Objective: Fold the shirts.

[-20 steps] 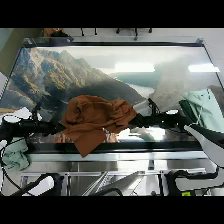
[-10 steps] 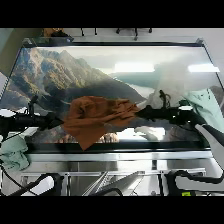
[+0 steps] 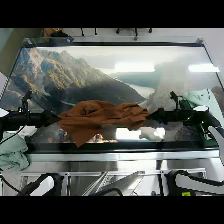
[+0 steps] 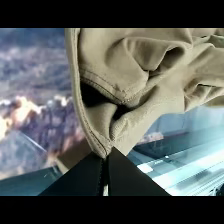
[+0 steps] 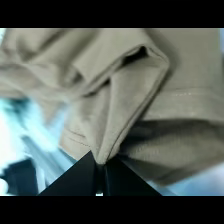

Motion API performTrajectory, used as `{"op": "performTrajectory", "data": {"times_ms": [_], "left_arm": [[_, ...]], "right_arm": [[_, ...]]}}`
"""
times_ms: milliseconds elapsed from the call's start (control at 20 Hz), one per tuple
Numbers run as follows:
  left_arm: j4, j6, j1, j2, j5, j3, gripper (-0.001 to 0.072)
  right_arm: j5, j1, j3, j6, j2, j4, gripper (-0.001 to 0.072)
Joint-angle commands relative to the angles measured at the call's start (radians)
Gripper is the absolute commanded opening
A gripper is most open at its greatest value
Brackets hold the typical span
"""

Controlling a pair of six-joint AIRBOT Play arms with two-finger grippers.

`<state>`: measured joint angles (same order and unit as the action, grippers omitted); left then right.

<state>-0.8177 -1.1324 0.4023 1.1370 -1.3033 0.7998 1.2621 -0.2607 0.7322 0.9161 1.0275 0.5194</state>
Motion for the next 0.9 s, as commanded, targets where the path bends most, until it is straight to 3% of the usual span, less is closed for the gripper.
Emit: {"op": "performTrajectory", "data": {"times_ms": [0, 250, 500, 550, 600, 650, 850], "left_arm": [[-0.024, -0.002, 0.067, 0.002, 0.013, -0.034, 0.0015], [0.080, -0.002, 0.219, -0.020, -0.006, 0.006, 0.0015], [0.108, 0.010, 0.193, -0.025, -0.008, 0.005, 0.0015], [0.106, 0.010, 0.171, -0.025, -0.006, 0.005, 0.0015], [0.105, 0.011, 0.152, -0.025, -0.005, 0.005, 0.0015], [0.105, 0.014, 0.133, -0.025, -0.005, 0.005, 0.0015], [0.103, 0.016, 0.082, -0.025, -0.002, 0.005, 0.0015]], "right_arm": [[-0.034, -0.042, 0.003, 0.099, 0.000, 0.283, 0.0019], [-0.027, -0.194, 0.005, 0.106, -0.010, 0.287, 0.0019], [-0.042, -0.199, 0.006, 0.102, -0.012, 0.209, 0.0030], [-0.041, -0.199, 0.008, 0.102, -0.013, 0.183, 0.0103], [-0.028, -0.200, 0.016, 0.102, -0.013, 0.167, 0.0313], [-0.007, -0.201, 0.026, 0.103, -0.013, 0.155, 0.0414], [0.053, -0.200, 0.055, 0.102, -0.017, 0.153, 0.0411]]}}
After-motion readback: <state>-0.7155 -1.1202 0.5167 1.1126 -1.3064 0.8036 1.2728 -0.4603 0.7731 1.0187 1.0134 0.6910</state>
